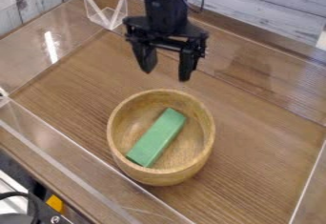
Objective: Put the green block in the brown bowl
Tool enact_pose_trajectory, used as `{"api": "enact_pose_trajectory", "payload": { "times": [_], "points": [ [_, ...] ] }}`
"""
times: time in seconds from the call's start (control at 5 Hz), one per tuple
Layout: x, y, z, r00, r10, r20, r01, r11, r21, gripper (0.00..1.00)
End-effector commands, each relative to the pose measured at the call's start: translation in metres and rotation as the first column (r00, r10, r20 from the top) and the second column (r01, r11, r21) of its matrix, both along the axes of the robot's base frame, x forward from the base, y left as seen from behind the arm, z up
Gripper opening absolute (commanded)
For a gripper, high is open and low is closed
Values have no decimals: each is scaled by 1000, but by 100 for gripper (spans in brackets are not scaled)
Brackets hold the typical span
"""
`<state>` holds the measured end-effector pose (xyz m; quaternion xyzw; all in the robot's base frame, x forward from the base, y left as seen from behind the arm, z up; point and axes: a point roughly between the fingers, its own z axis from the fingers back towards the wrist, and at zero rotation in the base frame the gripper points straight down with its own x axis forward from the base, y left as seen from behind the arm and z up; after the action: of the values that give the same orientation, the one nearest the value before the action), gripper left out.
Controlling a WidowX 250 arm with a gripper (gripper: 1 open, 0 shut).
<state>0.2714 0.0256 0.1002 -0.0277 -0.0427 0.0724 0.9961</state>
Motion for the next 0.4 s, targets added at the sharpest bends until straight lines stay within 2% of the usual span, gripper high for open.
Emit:
{"api": "enact_pose_trajectory", "payload": {
  "times": [0.0,0.2],
  "points": [
    [16,16,25,997,-8,78,6,1000,28,100],
    [33,27,37,992,19,128,-23,999,33,100]
  ]
}}
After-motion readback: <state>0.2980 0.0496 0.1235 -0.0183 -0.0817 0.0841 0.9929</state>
